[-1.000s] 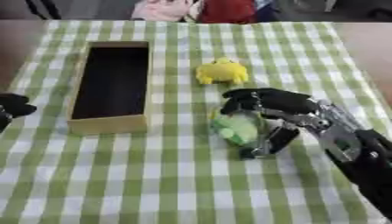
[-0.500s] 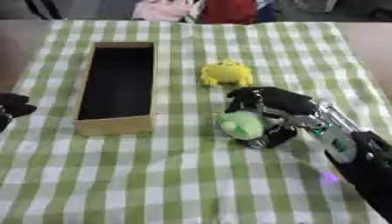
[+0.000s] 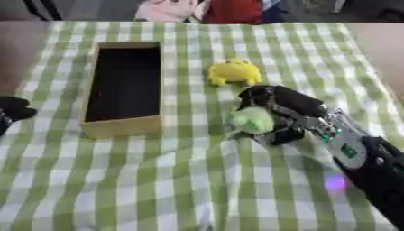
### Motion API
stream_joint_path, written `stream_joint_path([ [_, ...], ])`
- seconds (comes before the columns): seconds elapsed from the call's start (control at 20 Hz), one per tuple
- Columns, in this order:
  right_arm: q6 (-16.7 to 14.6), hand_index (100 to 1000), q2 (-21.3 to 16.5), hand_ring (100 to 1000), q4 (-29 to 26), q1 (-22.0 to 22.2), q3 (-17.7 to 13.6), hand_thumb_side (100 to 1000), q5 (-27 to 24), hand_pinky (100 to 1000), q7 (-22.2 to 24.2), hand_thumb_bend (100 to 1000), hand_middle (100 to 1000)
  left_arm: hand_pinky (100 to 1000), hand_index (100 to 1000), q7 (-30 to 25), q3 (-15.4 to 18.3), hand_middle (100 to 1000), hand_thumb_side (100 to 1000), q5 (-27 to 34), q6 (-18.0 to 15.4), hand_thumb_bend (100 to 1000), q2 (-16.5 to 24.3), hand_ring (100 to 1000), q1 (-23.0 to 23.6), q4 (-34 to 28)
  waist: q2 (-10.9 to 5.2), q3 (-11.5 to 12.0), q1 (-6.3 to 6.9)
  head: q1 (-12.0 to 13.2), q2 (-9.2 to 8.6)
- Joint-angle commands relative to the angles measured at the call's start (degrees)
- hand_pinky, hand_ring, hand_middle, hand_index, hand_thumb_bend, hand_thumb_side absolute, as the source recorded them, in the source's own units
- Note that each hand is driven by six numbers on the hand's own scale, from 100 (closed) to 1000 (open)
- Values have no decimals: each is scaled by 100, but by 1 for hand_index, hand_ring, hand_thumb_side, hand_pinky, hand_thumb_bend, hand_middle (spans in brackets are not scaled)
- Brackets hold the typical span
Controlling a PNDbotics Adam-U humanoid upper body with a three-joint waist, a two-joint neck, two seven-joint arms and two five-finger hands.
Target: Pick up objects on the table and place them in the box.
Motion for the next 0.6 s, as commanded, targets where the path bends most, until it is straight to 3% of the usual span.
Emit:
stream_joint_path([
  [0.05, 98, 714, -199, 856, -216, -78, -17, 130, -261, 625, 187, 100, 440, 779, 712, -7, 4, 651, 931, 33, 13, 100, 107, 673, -51, -87, -117, -3, 2, -2, 24],
  [0.1, 121, 719, -205, 860, -240, -76, -17, 265, -325, 628, 259, 100, 446, 779, 712, -8, 4, 651, 932, 35, 13, 100, 108, 673, -50, -87, -118, -3, 2, -1, 24],
  [0.4, 220, 736, -246, 872, -343, -64, -35, 852, -685, 635, 602, 100, 468, 779, 712, -9, 5, 651, 932, 39, 14, 100, 107, 673, -47, -87, -121, -6, 4, 2, 38],
  [0.6, 312, 739, -280, 874, -406, -67, -52, 973, -871, 636, 713, 100, 470, 779, 712, -12, 3, 651, 932, 38, 11, 100, 106, 674, -43, -87, -123, -15, 10, 0, 45],
])
